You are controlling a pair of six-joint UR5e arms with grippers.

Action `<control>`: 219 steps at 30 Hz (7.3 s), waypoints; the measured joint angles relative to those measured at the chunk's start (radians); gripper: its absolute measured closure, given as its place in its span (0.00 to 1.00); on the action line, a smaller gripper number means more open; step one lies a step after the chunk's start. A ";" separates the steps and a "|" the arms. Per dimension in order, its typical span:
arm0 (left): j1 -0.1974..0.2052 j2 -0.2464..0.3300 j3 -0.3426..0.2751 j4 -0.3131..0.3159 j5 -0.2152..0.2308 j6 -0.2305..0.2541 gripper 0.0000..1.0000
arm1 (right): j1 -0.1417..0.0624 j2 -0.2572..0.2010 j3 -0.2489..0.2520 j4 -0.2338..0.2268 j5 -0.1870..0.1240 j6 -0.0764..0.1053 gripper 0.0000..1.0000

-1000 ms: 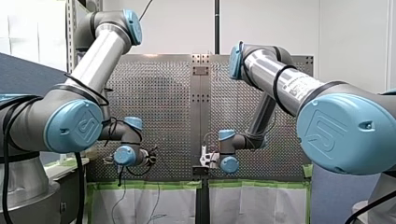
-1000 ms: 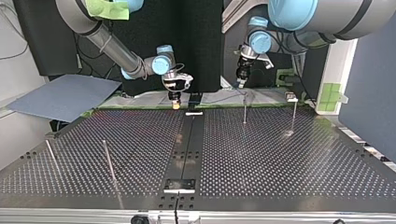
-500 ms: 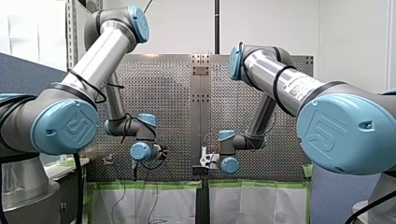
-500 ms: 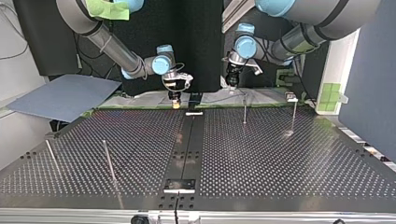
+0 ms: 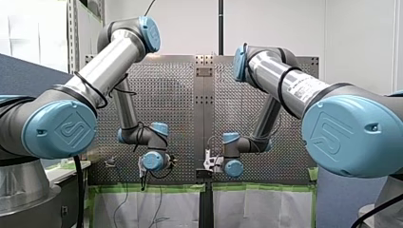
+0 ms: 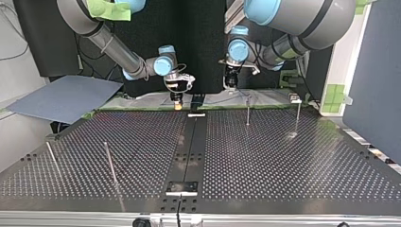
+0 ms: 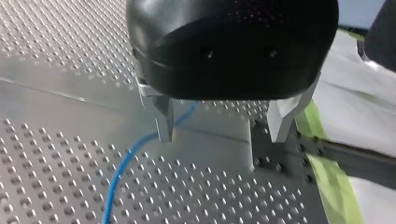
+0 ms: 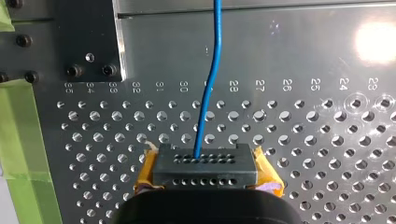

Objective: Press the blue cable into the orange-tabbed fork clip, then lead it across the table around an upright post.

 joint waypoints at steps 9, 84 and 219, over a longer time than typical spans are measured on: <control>-0.009 -0.007 0.038 -0.055 -0.058 0.053 0.00 | -0.003 0.000 0.000 -0.001 0.000 -0.001 1.00; -0.021 -0.032 0.231 -0.223 -0.206 0.091 1.00 | -0.005 0.006 0.000 -0.002 -0.001 -0.002 1.00; -0.141 0.568 0.647 -0.824 -0.063 0.016 1.00 | -0.134 -0.907 -0.106 0.640 0.090 -0.018 1.00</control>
